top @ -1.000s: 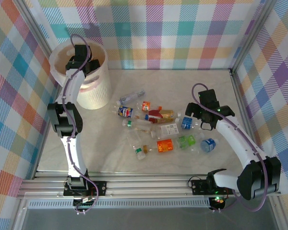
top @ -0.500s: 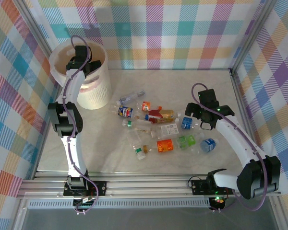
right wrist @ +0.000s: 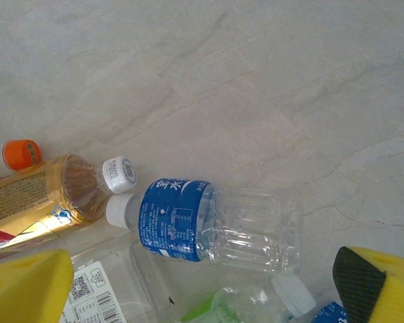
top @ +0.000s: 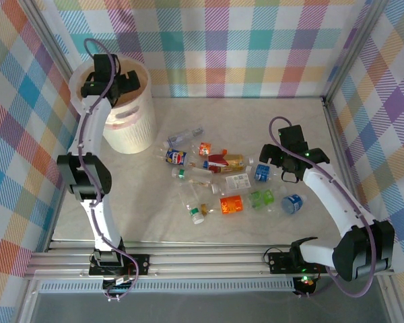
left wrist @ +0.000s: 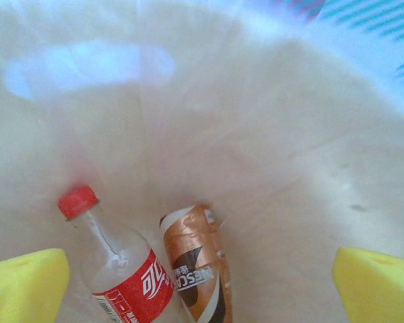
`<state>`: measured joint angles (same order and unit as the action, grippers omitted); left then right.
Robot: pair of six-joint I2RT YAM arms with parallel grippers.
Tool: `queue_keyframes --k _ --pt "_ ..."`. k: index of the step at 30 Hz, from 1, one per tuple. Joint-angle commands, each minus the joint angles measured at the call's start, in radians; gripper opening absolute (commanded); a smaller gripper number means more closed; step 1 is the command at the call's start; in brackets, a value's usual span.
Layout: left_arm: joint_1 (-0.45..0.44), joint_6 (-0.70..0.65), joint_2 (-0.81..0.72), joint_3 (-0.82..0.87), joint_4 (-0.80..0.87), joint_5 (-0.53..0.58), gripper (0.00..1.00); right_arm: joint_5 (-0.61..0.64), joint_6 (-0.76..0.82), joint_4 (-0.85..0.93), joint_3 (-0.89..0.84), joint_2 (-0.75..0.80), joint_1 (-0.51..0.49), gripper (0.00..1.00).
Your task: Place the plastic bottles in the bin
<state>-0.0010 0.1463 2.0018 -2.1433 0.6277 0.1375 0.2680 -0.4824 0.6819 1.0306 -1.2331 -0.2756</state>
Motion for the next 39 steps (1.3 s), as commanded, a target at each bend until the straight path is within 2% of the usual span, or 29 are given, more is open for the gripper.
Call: queue_keyframes --k 1,9,13,17,21,25,28,32,39 --pt "0.013 0.023 -0.107 -0.020 -0.027 0.012 1.00 -0.018 0.013 -0.005 0.013 0.027 -0.005 1.00" --pt "-0.006 0.033 -0.277 0.051 -0.045 -0.047 1.00 -0.017 0.010 -0.018 -0.010 0.058 -0.004 1.00" --pt "-0.044 0.060 -0.429 0.214 -0.112 -0.073 1.00 -0.015 0.011 -0.021 -0.020 0.070 -0.004 1.00" --pt "-0.095 0.112 -0.598 0.401 -0.182 -0.052 1.00 -0.015 0.010 -0.022 -0.025 0.078 -0.005 1.00" --pt "-0.188 0.182 -0.768 0.638 -0.242 -0.016 1.00 -0.016 0.003 -0.032 -0.040 0.089 -0.004 1.00" --pt "-0.323 0.270 -0.918 0.876 -0.294 0.071 1.00 -0.015 -0.002 -0.035 -0.047 0.087 -0.005 1.00" --pt "-0.420 0.346 -0.980 1.005 -0.275 0.144 1.00 -0.009 -0.006 -0.031 -0.046 0.081 -0.005 1.00" --pt "-0.513 0.421 -1.009 1.115 -0.219 0.182 1.00 -0.001 -0.010 -0.033 -0.057 0.080 -0.005 1.00" --pt "-0.695 0.509 -0.978 1.208 -0.134 0.248 1.00 0.000 -0.021 -0.041 -0.088 0.082 -0.004 1.00"
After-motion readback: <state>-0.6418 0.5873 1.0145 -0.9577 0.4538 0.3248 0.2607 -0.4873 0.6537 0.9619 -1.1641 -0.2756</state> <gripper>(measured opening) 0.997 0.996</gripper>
